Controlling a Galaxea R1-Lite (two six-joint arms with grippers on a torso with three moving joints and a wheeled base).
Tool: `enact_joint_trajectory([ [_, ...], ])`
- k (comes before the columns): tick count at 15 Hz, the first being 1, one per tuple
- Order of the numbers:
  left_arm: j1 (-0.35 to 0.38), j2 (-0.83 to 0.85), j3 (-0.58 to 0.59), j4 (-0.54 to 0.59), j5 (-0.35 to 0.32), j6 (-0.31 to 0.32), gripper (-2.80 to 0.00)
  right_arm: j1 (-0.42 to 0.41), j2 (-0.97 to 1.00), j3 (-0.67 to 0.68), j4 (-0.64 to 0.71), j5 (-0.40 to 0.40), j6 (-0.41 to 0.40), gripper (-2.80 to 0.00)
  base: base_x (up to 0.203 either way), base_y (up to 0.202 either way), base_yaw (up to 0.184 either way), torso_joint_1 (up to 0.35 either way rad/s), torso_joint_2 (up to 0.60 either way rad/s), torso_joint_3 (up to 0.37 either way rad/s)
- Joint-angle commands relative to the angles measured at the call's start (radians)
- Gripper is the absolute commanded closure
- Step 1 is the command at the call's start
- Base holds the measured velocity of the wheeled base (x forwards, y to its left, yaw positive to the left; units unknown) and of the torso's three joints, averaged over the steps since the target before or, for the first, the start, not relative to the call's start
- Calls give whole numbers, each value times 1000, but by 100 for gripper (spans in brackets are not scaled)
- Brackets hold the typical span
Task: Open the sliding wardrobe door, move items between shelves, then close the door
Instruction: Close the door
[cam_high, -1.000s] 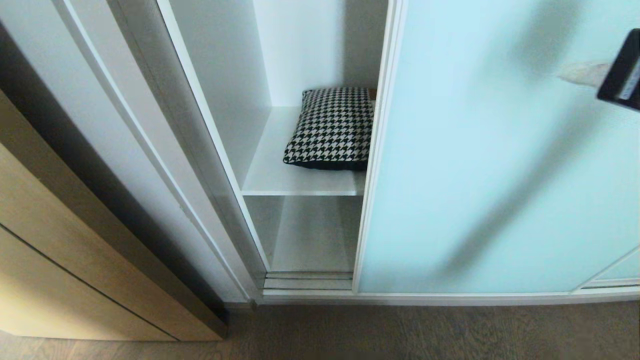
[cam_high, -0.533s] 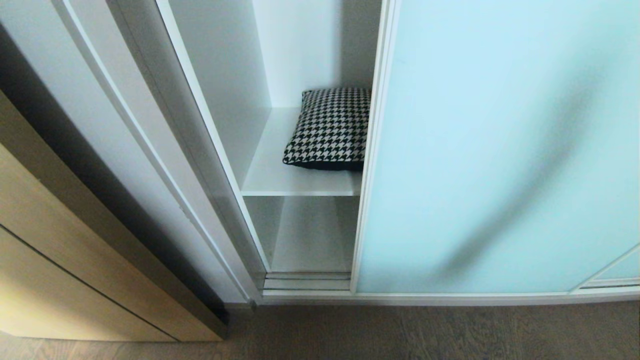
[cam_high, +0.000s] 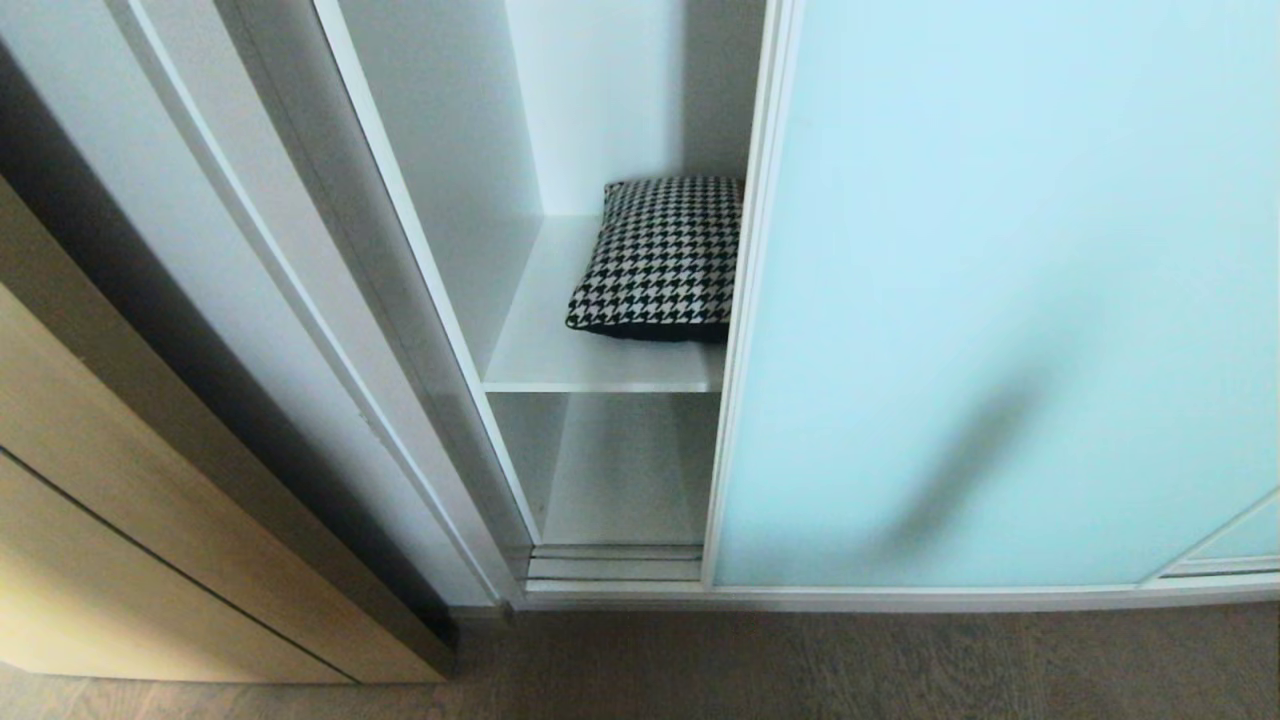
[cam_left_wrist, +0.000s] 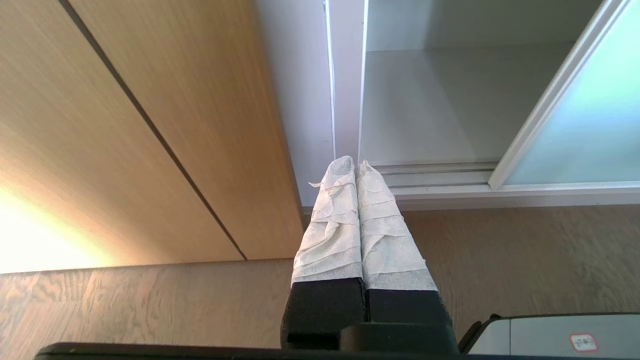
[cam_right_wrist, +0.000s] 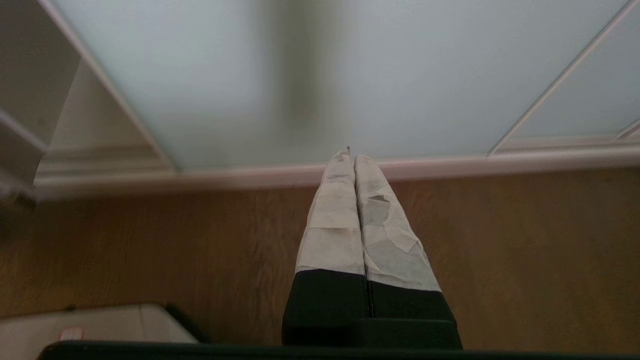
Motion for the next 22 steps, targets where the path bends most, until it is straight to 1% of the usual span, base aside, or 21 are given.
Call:
enact_joint_trajectory([
  [1,0,1,2,-1,0,2,0,-5,-121,64,23,12,7,0,0,0,0,0,0,0],
  [2,1,1,2,0,0,2,0,-5,-127,107,9,14,13,0,0,0,0,0,0,0],
  [4,0,1,2,-1,-2,0,0,-5,-128,165,-96,32,46,0,0,0,0,0,0,0],
  [5,0,1,2,-1,-1,1,0,-5,-128,171,-93,81,60,0,0,0,0,0,0,0],
  [7,1,1,2,-1,-1,1,0,-5,-128,173,-87,86,55,0,0,0,0,0,0,0],
  [8,1,1,2,-1,0,0,0,-5,-129,185,-95,86,23,0,0,0,0,0,0,0],
  [9,1,1,2,-1,-2,0,0,-5,-129,191,-98,95,-50,0,0,0,0,0,0,0],
  [10,0,1,2,-1,0,0,0,-5,-129,191,-93,129,-114,0,0,0,0,0,0,0],
  [11,0,1,2,-1,0,0,0,-5,-130,190,-90,157,-127,0,0,0,0,0,0,0],
  [12,0,1,2,-1,0,0,0,-4,-128,193,-92,154,-98,0,0,0,0,0,0,0],
  [14,1,1,2,-1,-1,0,0,-4,-129,195,-103,104,12,0,0,0,0,0,0,0],
  [22,1,1,2,-1,0,0,0,-4,-129,199,-120,98,16,0,0,0,0,0,0,0],
])
